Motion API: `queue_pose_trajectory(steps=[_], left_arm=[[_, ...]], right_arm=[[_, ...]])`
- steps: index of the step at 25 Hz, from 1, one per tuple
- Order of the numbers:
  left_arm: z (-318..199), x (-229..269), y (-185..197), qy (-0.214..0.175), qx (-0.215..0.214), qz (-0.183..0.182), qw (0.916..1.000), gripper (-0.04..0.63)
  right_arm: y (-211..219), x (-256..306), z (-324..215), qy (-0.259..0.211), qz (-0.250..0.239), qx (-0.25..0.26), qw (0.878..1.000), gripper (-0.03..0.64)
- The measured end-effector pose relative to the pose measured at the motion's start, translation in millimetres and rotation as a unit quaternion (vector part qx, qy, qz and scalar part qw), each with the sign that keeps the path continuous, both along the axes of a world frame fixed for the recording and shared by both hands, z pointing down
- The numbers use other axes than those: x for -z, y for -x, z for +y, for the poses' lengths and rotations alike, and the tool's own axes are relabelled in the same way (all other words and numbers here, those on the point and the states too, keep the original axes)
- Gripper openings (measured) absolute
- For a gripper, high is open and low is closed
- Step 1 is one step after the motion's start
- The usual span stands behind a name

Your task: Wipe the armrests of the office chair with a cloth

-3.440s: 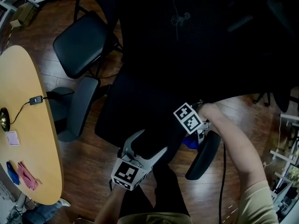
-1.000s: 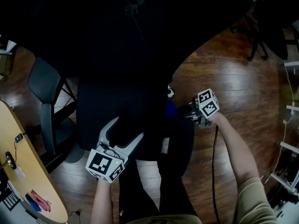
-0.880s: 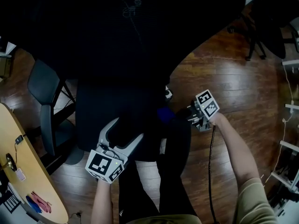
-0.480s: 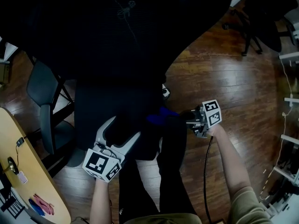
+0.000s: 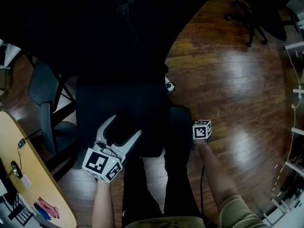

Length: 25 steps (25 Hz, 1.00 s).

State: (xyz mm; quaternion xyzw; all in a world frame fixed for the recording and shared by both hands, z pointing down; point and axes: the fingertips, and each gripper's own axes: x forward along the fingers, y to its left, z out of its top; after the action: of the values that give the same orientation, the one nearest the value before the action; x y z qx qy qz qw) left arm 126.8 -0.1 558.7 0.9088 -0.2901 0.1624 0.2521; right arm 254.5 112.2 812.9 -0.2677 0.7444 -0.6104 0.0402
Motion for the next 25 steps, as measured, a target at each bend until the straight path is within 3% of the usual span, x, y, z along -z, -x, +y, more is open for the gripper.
queue_pose_trajectory(steps=[2, 6, 13, 25], left_arm=[[7.4, -0.5, -1.1, 0.003, -0.005, -0.002, 1.0, 0.35], [17.9, 3.2, -9.1, 0.007, -0.016, 0.005, 0.9998, 0.347], [29.1, 4.2, -14.8, 0.011, -0.025, 0.01, 0.9996, 0.345], [24.5, 20.7, -12.8, -0.004, -0.026, 0.013, 0.9996, 0.345]], right_arm=[[16.2, 3.9, -11.4, -0.018, -0.022, -0.018, 0.999, 0.029], [12.9, 22.7, -26.6, -0.036, -0.021, -0.055, 0.998, 0.031], [24.2, 70.1, -17.8, -0.106, -0.059, -0.031, 0.992, 0.029], [17.7, 178.5, 14.6, -0.263, -0.186, 0.026, 0.946, 0.029]])
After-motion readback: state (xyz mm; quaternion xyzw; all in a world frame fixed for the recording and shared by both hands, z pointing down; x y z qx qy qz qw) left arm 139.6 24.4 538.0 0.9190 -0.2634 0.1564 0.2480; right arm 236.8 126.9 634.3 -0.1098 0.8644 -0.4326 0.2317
